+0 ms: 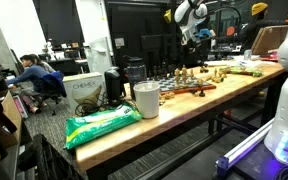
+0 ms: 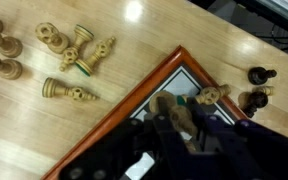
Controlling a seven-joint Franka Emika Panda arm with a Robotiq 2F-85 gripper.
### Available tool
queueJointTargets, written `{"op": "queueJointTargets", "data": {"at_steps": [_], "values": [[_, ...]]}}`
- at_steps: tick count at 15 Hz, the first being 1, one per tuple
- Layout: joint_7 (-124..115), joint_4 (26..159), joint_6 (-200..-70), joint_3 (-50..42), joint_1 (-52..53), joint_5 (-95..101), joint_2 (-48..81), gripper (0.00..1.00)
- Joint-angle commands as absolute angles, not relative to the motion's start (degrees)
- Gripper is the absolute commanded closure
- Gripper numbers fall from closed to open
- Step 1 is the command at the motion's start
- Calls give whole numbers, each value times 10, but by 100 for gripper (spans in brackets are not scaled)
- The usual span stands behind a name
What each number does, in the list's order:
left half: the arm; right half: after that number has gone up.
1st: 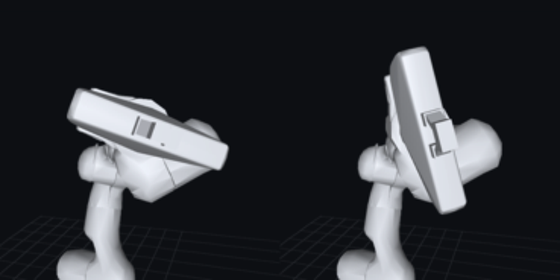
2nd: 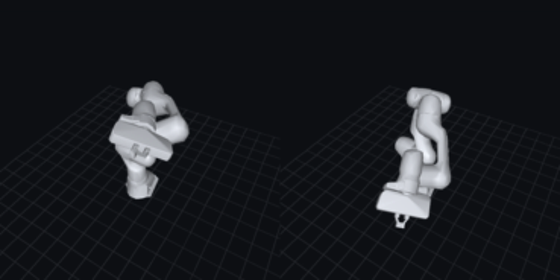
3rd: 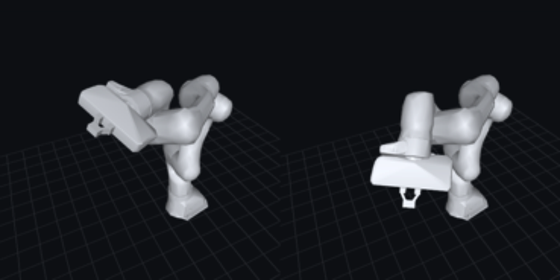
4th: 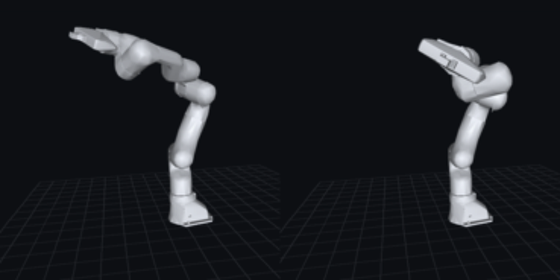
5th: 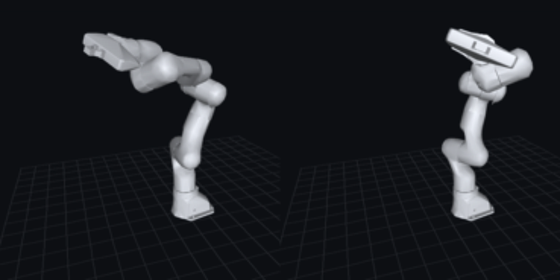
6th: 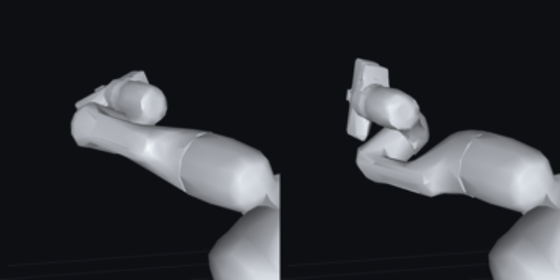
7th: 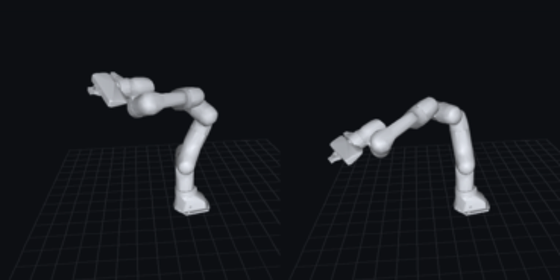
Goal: Pick up the beige chess piece from the table and put it on the chess board
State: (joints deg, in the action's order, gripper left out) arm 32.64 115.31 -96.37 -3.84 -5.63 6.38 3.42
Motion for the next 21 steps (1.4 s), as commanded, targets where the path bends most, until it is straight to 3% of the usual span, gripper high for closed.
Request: {"op": "queueJointTargets", "data": {"at_steps": [1,21], "values": [[316,1154,-967,-36,-51,86,20,94],[311,1178,-992,-2,-13,113,-13,94]]}}
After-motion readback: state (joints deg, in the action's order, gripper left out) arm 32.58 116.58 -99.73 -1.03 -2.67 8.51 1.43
